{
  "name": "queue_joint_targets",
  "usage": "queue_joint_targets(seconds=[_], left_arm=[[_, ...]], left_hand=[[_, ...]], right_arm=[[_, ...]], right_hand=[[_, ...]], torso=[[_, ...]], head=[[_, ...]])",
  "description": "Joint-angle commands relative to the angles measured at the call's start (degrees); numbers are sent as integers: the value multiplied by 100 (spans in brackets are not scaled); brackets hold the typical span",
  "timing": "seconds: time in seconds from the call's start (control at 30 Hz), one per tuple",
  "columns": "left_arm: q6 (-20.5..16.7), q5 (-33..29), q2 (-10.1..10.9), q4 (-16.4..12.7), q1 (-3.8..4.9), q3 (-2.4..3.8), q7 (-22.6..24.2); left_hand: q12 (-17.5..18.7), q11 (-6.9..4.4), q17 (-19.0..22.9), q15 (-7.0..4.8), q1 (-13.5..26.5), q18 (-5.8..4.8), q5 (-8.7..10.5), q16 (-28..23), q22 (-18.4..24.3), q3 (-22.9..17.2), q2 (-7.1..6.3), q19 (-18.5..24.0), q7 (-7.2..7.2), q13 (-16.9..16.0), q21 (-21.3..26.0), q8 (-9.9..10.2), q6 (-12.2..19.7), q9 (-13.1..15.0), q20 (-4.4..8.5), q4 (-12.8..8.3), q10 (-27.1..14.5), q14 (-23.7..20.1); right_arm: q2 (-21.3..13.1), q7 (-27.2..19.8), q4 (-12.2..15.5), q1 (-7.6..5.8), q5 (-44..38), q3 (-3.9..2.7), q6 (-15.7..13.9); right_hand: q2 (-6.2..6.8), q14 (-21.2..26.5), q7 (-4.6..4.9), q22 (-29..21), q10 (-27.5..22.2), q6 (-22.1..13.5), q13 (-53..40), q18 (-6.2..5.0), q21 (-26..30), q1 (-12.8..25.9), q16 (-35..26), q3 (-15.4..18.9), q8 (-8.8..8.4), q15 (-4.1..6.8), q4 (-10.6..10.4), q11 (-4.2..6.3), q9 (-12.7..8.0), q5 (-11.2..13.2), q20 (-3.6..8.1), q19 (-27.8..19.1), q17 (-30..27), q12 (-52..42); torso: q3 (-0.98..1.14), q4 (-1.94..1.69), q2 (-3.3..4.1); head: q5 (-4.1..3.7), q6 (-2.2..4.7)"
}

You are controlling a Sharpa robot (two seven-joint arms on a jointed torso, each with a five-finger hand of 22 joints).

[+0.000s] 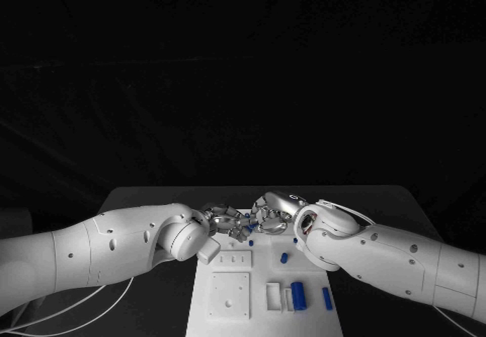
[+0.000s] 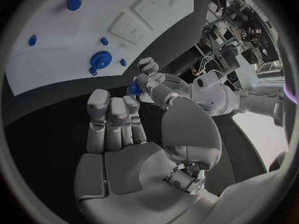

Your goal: Assemble the parts on the task board

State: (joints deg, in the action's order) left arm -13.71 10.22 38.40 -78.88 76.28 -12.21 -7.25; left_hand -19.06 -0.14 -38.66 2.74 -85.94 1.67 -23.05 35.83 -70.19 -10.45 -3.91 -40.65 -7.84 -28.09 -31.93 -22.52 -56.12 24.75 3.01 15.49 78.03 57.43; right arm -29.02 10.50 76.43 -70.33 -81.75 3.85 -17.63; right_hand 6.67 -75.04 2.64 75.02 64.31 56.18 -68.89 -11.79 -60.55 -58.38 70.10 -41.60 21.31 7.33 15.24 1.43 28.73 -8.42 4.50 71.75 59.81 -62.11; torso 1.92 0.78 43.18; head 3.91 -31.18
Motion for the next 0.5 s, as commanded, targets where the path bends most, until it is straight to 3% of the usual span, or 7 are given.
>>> queue_joint_targets(seconds=[0.03,0.13,0.23,0.27,0.3,0.37,0.5], left_arm=[[-55,-258,-39,-44,16,25,157],[-93,-306,-44,-43,7,25,135],[-100,-325,-49,-39,0,25,91],[-87,-325,-49,-38,-4,25,70],[-86,-325,-49,-39,-6,25,59],[-55,-325,-48,-40,-8,25,48],[-69,-326,-48,-50,-12,26,60]], left_hand=[[-236,-92,-50,-60,190,-84,-509,151,-22,-118,-84,91,411,-250,-29,-93,-443,915,31,-91,-59,-28],[-584,-120,-71,-87,792,-150,-967,358,-53,-521,-118,174,437,-652,-61,-116,-444,1310,71,-633,-238,-85],[-801,-133,-9,-83,2125,-167,-1151,499,-97,-1321,64,222,447,-901,-126,-49,-474,1683,52,-1956,-340,-122],[-918,-134,40,-83,2932,-167,-1174,550,-139,-1730,232,212,441,-1002,-197,-34,-545,1871,37,-2636,-326,-118],[-946,-153,59,-86,3123,-167,-1275,576,-157,-1931,268,237,466,-1033,-218,-6,-538,1945,56,-2901,-352,-116],[-1029,-166,85,-90,3409,-167,-1382,624,-190,-2142,320,253,478,-1104,-264,8,-562,2093,61,-3139,-362,-117],[-1104,-177,106,-91,3540,-167,-1471,676,-224,-2269,265,282,484,-1171,-310,25,-565,2254,62,-3185,-393,-134]], right_arm=[[33,-119,42,24,-41,18,151],[34,-117,45,25,-41,19,154],[36,-114,45,25,-41,20,149],[36,-114,45,25,-41,20,151],[35,-113,44,25,-41,21,151],[36,-113,42,26,-41,21,154],[39,-114,41,27,-41,21,156]], right_hand=[[-24,10,223,45,49,253,8,-321,23,45,-19,7,16,32,-37,7,1,-30,26,-3,8,7],[-25,10,222,45,49,254,8,-321,23,45,-20,7,15,32,-38,7,1,-30,26,-3,8,7],[-25,10,222,45,49,254,8,-321,24,46,-20,7,15,32,-39,7,2,-30,26,-3,8,7],[-25,10,222,45,49,254,8,-321,24,46,-20,7,15,32,-40,7,2,-30,26,-3,9,7],[-25,10,222,45,49,254,8,-321,24,46,-20,7,15,32,-40,7,2,-30,26,-3,9,7],[-26,10,222,45,49,255,8,-321,24,46,-21,7,14,32,-40,7,3,-30,26,-3,9,7],[-27,9,222,45,49,256,8,-321,25,46,-21,7,14,32,-41,8,4,-30,26,-2,9,7]], torso=[[0,5,-1],[2,3,1],[0,0,-1],[0,0,-1],[0,0,-1],[-1,0,0],[0,0,-1]], head=[[-3,-3],[-5,-5],[-11,-7],[-11,-7],[-11,-7],[-12,-9],[-12,-13]])
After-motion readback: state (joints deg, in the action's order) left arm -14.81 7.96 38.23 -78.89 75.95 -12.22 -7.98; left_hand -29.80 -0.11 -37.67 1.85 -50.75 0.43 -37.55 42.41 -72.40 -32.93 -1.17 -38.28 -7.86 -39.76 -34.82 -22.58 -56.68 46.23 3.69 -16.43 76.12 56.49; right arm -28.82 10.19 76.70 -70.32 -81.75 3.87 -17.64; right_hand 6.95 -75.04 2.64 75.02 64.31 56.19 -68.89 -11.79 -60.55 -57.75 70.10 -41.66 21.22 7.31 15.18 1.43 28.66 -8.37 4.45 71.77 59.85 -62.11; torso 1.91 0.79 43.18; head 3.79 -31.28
